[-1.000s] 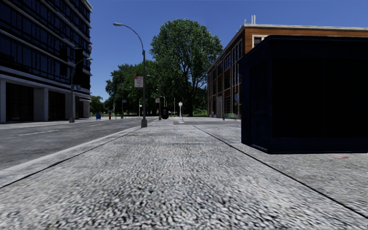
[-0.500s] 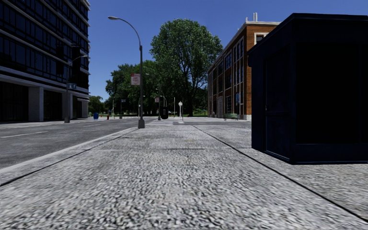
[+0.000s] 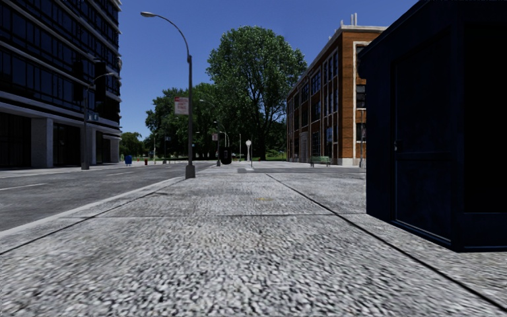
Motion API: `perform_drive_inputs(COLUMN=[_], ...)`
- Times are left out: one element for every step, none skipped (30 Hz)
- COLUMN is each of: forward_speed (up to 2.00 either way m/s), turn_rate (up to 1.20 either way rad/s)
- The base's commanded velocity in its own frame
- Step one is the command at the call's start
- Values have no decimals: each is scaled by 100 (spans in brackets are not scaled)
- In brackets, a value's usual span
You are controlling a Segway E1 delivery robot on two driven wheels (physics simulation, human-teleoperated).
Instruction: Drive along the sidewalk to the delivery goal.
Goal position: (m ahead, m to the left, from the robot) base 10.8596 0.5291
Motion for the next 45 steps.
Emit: perform_drive_inputs(forward_speed=[155,155,155,155,155,155,155,155,155,155,155,155,155,155,155,155,155,155,155,155,155,155,155,155,155,155,155,155,155,155,155,155,155,155,155,155,155,155,155,155,155,155,155,155,155], turn_rate=[0,0,0,0,0,0,0,0,0,0,0,0,0,0,0,0,0,0,0,0,0,0,0,0,0,0,0,0,0,0,0,0,0,0,0,0,0,0,0,0,0,0,0,0,0])
